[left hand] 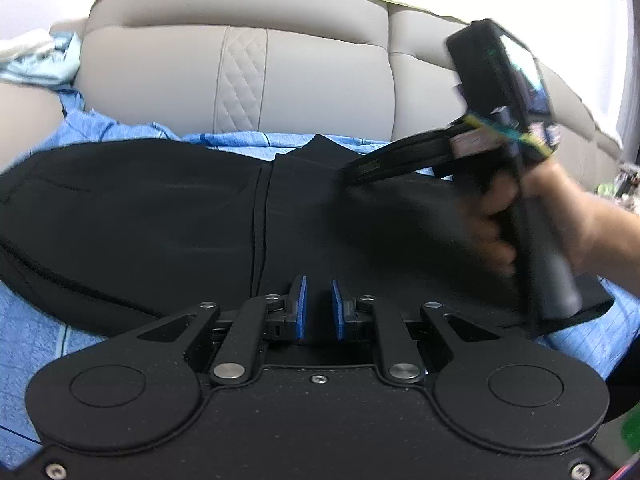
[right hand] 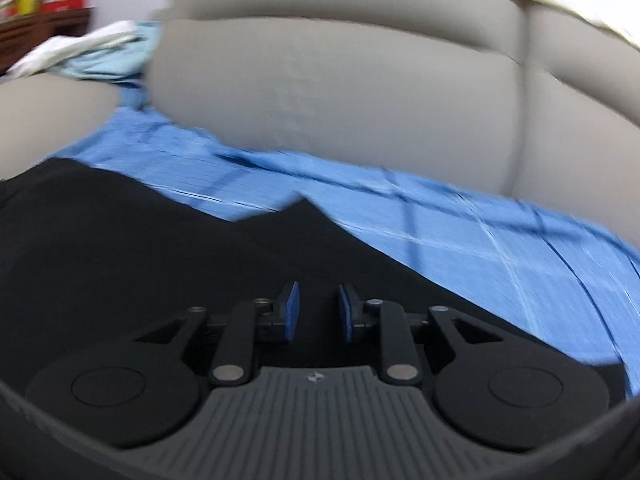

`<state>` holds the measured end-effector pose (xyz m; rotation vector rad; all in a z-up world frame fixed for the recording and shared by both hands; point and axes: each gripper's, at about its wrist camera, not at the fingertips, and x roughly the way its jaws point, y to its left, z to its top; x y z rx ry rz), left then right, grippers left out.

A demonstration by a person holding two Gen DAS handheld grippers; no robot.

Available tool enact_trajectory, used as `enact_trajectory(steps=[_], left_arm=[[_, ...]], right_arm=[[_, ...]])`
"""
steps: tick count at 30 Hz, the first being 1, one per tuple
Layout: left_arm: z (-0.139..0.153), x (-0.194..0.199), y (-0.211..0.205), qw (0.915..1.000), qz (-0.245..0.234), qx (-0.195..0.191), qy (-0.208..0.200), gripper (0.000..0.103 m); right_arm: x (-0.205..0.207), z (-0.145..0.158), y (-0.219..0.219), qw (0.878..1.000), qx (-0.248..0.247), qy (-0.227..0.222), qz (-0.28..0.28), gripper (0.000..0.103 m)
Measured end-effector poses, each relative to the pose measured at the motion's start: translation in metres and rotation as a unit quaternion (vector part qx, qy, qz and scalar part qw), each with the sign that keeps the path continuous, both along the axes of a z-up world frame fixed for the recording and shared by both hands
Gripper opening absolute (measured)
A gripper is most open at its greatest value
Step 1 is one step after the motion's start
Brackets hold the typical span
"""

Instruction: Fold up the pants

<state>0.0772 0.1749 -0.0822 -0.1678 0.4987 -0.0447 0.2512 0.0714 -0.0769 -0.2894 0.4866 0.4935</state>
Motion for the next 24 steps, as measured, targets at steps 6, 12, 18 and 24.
enact_trajectory(steps=[6,12,18,24], left_arm=[[0.000,-0.004,-0.003,0.9999,-0.010,0.011,-0.004,0.024],[0.001,-0.001,-0.009,0.9997,-0.009,0.024,-0.004,0.032],[0.000,0.000,-0.008,0.9998,-0.009,0.017,-0.002,0.032],[0.000,0.006,-0.002,0.9999,-0.008,-0.008,0.005,0.034]], right_arm=[[0.002,-0.006,0.033,0.999,-0.008,-0.003,0.042,0.042],[0.011,0.007,0.034,0.997,0.020,0.020,0.069,0.050],[-0.004,0.023,-0.061,0.993,0.057,-0.033,-0.097,0.067],[0.020,0.000,-0.161,0.960,0.017,-0.006,-0.281,0.036]])
